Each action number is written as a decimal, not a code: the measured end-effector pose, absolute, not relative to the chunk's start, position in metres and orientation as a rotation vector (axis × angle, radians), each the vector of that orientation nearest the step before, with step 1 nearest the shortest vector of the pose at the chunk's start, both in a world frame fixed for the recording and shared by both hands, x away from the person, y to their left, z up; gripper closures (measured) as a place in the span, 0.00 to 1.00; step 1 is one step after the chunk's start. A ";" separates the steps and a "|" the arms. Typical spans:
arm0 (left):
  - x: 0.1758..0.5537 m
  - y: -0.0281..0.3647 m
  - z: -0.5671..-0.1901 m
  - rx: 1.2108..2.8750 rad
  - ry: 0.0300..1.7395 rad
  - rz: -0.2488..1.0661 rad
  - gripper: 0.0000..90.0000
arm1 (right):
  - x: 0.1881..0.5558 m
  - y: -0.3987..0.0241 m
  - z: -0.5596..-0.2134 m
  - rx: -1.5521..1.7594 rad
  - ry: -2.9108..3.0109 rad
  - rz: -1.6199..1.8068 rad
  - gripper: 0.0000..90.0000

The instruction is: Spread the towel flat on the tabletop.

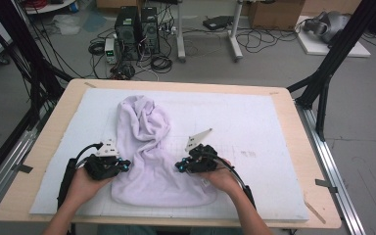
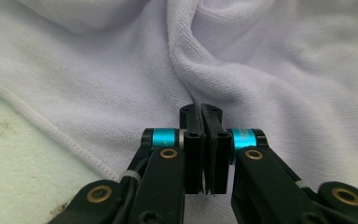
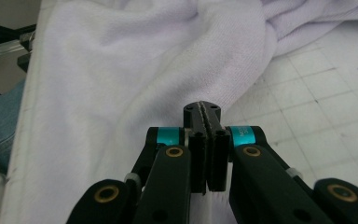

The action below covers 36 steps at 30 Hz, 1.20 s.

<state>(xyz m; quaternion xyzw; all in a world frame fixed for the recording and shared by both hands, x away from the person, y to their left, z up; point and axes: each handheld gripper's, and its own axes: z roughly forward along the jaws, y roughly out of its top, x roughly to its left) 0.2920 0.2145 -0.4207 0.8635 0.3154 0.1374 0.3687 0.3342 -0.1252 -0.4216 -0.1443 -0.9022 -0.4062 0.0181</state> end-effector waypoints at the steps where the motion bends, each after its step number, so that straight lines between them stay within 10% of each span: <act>1: 0.288 0.216 -0.419 2.209 0.805 0.355 0.97 | 0.334 -0.125 -0.422 -0.448 -2.802 -1.261 1.00; 12: 0.253 0.235 -0.410 2.166 0.802 0.377 0.95 | 0.311 -0.158 -0.406 -0.544 -2.788 -1.362 0.82; 15: 0.263 0.236 -0.411 2.144 0.842 0.371 0.63 | 0.332 -0.134 -0.411 -0.565 -2.748 -1.378 0.71; 20: 0.285 0.226 -0.420 2.176 0.858 0.313 0.53 | 0.347 -0.109 -0.421 -0.598 -2.678 -1.362 0.62; 26: 0.287 0.216 -0.430 2.271 0.802 0.278 0.95 | 0.349 -0.099 -0.433 -0.492 -2.719 -1.257 0.97; 36: 0.248 0.223 -0.405 2.160 0.755 0.314 0.96 | 0.303 -0.152 -0.393 -0.486 -2.748 -1.389 0.98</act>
